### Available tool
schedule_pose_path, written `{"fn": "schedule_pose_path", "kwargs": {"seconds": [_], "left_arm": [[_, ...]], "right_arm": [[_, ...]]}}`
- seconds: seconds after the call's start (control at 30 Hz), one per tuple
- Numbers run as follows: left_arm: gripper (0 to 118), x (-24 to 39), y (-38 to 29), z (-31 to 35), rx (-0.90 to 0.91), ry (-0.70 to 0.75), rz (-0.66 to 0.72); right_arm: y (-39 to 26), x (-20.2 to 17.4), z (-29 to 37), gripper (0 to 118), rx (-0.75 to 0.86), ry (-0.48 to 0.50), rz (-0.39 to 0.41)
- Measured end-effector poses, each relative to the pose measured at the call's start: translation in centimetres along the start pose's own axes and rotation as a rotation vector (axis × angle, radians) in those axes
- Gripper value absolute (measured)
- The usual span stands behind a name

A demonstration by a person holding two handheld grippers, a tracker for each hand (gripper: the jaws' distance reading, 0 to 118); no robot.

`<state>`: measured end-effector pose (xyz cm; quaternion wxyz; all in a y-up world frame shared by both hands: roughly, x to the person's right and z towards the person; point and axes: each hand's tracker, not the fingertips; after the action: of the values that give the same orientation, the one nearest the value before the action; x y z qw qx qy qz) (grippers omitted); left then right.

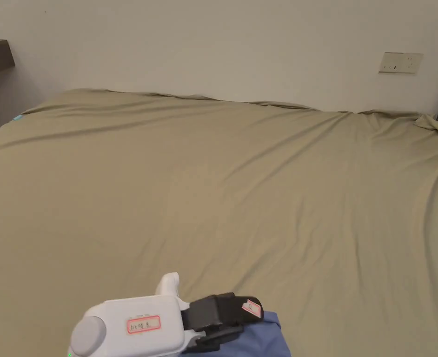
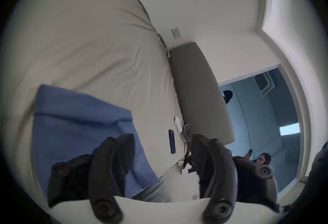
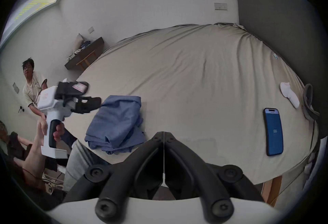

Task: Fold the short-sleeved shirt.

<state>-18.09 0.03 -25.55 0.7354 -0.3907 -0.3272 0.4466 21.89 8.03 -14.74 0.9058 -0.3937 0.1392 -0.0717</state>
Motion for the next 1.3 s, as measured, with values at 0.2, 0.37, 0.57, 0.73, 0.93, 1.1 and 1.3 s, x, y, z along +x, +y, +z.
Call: {"fn": "schedule_pose_path", "kwargs": {"seconds": [0.2,0.37,0.57,0.73,0.93,1.1,1.3], "left_arm": [[6,-2.2,-5.9,-6.6,-0.26,0.209,-0.112],[2,-3.6,-8.1,-6.1,-0.226,0.171,-0.071],[2,-0.1,-8.9,-1.2,-0.229,0.071,-0.133],[2,-1.1,-6.3,7.9,0.011,0.148,-0.057],[3,-6.9,-1.6,13.3,0.096,0.345,0.002],[85,-9.6,-0.2,10.9,0.033,0.269,0.114],[90,-11.0,-0.9,4.8,-0.079,0.133,0.182]], "right_arm": [[0.5,-0.8,0.1,3,0.006,0.018,0.034],[1.7,-1.3,-0.7,3,0.014,0.025,0.047],[3.6,-2.6,-6.5,3,-0.008,0.294,-0.02],[3.8,-5.0,-13.7,3,-0.123,0.647,-0.06],[0.6,-5.1,-22.7,3,-0.392,0.816,-0.22],[-2.0,-1.4,-25.0,3,-0.375,0.787,-0.453],[-2.1,-1.2,-24.1,3,-0.359,0.765,-0.371]]}}
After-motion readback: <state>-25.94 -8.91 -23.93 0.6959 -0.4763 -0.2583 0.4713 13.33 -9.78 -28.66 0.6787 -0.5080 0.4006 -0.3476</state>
